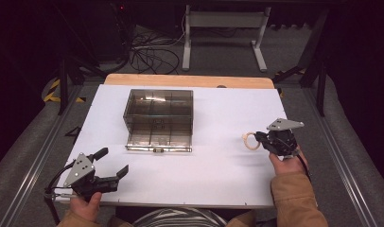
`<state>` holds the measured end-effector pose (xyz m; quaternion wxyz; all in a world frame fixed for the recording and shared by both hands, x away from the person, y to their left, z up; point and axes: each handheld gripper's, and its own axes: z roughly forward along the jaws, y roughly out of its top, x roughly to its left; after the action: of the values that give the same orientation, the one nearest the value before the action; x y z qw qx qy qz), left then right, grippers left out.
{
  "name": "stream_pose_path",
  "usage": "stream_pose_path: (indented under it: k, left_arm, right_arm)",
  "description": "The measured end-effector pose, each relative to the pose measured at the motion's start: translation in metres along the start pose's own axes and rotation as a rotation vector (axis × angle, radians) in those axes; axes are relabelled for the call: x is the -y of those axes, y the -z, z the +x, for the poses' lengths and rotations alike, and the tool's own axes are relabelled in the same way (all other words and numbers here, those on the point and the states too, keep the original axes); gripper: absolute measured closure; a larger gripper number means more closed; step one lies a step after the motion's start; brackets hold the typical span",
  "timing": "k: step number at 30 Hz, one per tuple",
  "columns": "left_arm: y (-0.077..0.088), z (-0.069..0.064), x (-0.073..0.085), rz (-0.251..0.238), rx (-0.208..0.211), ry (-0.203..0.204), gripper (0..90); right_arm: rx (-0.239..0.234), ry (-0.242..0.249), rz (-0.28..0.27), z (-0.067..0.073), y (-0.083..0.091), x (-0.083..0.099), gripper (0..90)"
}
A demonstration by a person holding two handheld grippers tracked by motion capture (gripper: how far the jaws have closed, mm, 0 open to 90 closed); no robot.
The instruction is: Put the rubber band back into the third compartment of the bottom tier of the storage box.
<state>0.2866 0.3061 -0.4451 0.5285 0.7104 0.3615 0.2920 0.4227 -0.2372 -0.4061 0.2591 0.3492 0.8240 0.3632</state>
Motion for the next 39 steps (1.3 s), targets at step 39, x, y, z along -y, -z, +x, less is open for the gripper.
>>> stream_pose_path:
  k: [39]
  left_arm:
    - [-0.001, 0.001, 0.000, 0.000, 0.003, 0.013, 7.7]
  right_arm:
    - [-0.169, 0.151, -0.076, 0.066, -0.029, -0.076, 84.1]
